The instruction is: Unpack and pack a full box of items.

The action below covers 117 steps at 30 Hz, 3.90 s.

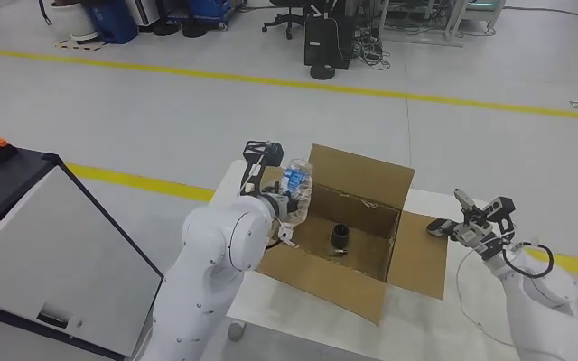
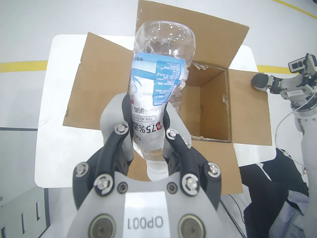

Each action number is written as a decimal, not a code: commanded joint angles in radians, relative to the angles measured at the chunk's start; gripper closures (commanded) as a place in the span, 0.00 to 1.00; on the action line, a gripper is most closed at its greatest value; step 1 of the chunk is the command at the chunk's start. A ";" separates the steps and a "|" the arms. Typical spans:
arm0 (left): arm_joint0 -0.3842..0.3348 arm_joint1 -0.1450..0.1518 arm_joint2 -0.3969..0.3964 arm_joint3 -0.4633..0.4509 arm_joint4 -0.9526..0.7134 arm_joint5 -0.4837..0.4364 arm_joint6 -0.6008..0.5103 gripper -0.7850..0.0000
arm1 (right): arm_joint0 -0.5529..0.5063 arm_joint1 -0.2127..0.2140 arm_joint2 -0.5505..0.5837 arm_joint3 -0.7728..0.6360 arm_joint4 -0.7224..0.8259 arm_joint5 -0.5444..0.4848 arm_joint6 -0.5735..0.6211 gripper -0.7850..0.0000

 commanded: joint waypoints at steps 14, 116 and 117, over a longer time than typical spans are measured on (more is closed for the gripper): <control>0.022 0.005 0.002 -0.025 0.081 -0.015 -0.008 1.00 | 0.000 0.000 0.000 0.000 0.000 0.000 0.000 0.00; 0.076 -0.081 -0.411 0.581 0.367 0.065 0.034 1.00 | 0.000 0.000 0.000 0.000 0.000 0.000 0.000 0.00; 0.075 -0.080 -0.416 0.590 0.370 0.071 0.041 1.00 | 0.000 0.000 0.000 0.000 0.000 0.000 0.000 0.00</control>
